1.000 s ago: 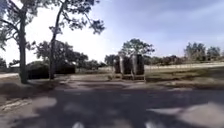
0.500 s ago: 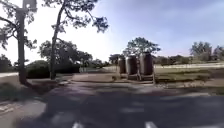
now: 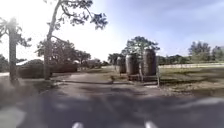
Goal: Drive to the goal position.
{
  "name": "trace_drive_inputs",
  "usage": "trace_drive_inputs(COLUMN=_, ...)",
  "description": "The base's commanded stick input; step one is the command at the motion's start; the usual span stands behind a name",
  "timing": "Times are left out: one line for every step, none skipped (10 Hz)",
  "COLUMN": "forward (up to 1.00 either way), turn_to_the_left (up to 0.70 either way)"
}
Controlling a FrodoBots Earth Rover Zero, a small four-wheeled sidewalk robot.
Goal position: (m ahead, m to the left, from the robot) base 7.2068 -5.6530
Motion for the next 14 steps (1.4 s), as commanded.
trace_drive_inputs(forward=1.00, turn_to_the_left=-0.01)
trace_drive_inputs(forward=1.00, turn_to_the_left=-0.01)
trace_drive_inputs(forward=1.00, turn_to_the_left=-0.01)
trace_drive_inputs(forward=1.00, turn_to_the_left=-0.01)
trace_drive_inputs(forward=1.00, turn_to_the_left=-0.01)
trace_drive_inputs(forward=1.00, turn_to_the_left=0.00)
trace_drive_inputs(forward=1.00, turn_to_the_left=0.07)
trace_drive_inputs(forward=1.00, turn_to_the_left=0.36)
trace_drive_inputs(forward=1.00, turn_to_the_left=0.39)
trace_drive_inputs(forward=1.00, turn_to_the_left=0.24)
trace_drive_inputs(forward=1.00, turn_to_the_left=0.02)
trace_drive_inputs(forward=1.00, turn_to_the_left=0.06)
trace_drive_inputs(forward=1.00, turn_to_the_left=0.19)
trace_drive_inputs(forward=1.00, turn_to_the_left=0.39)
